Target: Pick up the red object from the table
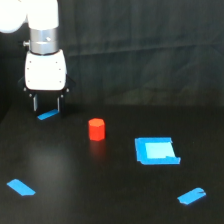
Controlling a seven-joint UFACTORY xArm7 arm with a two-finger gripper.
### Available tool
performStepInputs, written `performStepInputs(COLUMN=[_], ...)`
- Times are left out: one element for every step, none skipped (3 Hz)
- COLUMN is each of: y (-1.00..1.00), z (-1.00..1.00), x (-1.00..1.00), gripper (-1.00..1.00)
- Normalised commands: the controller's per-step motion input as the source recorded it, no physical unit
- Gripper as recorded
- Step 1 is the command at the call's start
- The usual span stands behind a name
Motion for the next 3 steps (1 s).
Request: performStepInputs(y=[0.08,-0.09,-0.21], z=[-0.20,-0.23,0.03], x=[0.50,0.50,0.84], gripper=[0.96,0.93,1.00])
